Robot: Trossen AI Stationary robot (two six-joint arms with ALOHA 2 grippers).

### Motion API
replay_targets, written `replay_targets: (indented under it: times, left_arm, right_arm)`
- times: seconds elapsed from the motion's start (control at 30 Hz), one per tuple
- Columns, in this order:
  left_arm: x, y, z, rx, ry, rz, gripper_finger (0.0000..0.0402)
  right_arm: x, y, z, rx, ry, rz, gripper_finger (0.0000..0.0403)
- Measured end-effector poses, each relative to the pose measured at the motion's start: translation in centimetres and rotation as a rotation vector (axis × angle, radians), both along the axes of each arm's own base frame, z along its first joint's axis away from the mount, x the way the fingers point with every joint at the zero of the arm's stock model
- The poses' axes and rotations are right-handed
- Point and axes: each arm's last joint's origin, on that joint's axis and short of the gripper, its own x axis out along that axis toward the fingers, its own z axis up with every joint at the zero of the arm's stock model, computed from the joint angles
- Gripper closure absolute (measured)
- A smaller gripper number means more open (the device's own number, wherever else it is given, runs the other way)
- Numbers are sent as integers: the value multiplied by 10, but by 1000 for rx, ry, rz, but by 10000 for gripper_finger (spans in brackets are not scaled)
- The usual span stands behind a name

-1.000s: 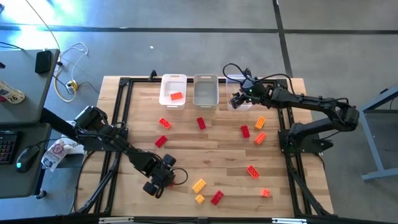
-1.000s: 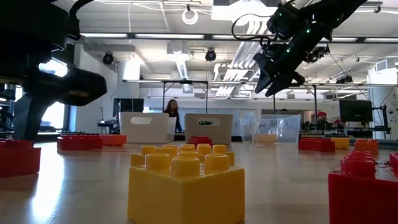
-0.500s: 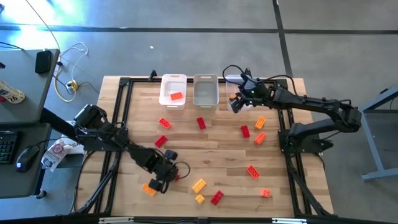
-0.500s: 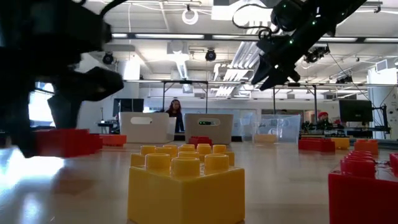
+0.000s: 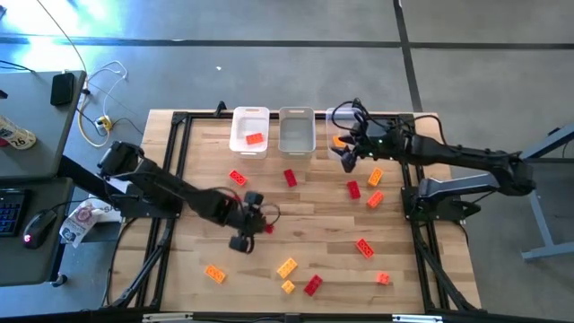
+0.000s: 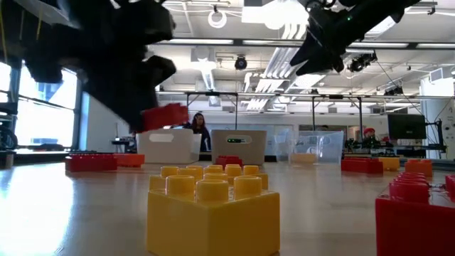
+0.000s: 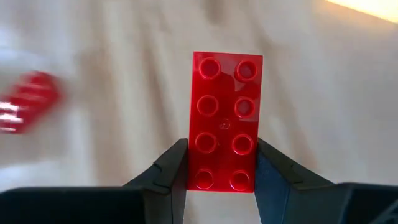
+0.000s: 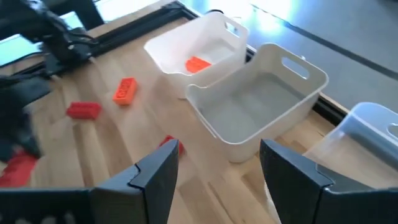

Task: Sort & place blocks by color
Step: Put the red game piece into the gray bin

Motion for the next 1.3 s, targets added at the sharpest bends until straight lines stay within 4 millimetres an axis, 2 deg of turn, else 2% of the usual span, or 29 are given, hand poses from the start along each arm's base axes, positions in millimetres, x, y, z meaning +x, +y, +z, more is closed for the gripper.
replay_targets:
  times: [0.23,0.5,0.8,1.0,1.17,1.3]
  left_arm:
    - [13,41,20,102,-169,70,291]
    - [24,93,39,191,-360,144,291]
    - [16,158,48,239,-454,325,289]
    - [9,193,63,234,-645,427,284]
    - [0,218,77,268,-796,525,282]
    - [-7,233,80,228,-842,526,281]
  right_arm:
    - [2,11,1,-55,26,85,192]
    - [1,13,-4,-50,74,93,192]
    - [1,11,-5,-110,106,34,192]
    - [3,8,-8,-190,166,20,192]
    - [6,5,-12,-280,236,31,192]
    - [13,3,-16,-366,279,84,192]
